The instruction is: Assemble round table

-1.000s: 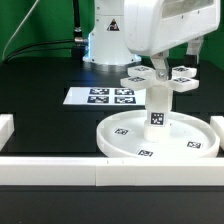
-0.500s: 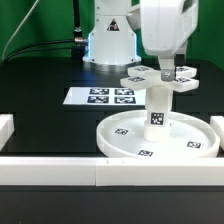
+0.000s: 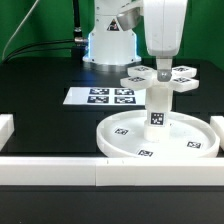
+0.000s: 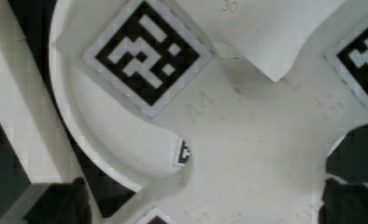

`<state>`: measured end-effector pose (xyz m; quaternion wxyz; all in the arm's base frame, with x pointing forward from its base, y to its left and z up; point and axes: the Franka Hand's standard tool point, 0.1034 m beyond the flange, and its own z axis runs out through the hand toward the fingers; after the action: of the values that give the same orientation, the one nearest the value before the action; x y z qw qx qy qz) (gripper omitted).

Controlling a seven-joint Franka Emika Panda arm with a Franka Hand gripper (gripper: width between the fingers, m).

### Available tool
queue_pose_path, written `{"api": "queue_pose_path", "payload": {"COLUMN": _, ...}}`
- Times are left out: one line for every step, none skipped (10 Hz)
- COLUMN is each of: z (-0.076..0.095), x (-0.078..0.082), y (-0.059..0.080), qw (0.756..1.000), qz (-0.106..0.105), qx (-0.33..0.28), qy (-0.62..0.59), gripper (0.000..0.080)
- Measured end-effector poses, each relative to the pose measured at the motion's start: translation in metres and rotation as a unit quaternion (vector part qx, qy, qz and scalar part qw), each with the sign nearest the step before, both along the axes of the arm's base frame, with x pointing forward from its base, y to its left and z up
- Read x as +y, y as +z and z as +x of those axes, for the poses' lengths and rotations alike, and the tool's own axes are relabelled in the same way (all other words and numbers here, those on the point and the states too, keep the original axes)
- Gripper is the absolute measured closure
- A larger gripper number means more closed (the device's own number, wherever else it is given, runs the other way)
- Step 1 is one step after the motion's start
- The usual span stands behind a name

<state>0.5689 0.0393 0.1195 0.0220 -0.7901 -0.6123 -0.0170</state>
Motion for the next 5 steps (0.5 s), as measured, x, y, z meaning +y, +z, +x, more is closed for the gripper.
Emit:
{"api": "queue_pose_path", "payload": {"z": -0.001, "x": -0.003, "y": -0.001, "qw": 1.0, "qz": -0.001, "qx": -0.001, "qy": -0.016, "gripper": 0.0151}}
{"api": "queue_pose_path", "payload": {"z": -0.007, "x": -0.006, "y": -0.003, "qw": 1.0, "qz": -0.001, "qx": 0.002, "qy": -0.018, "gripper": 0.0151}}
{"api": "queue_pose_path", "payload": {"z": -0.012, "x": -0.008, "y": -0.005, "qw": 1.0, "qz": -0.002, "qx": 0.006, "qy": -0.018, "gripper": 0.0151}}
{"api": "queue_pose_path", "payload": {"z": -0.017, "x": -0.009, "y": -0.009, "qw": 1.0, "qz": -0.002, "qx": 0.011, "qy": -0.018, "gripper": 0.0151}}
{"api": "queue_pose_path", "payload": {"z": -0.02, "x": -0.009, "y": -0.012, "qw": 1.0, "qz": -0.002, "qx": 0.009, "qy": -0.017, "gripper": 0.0151}}
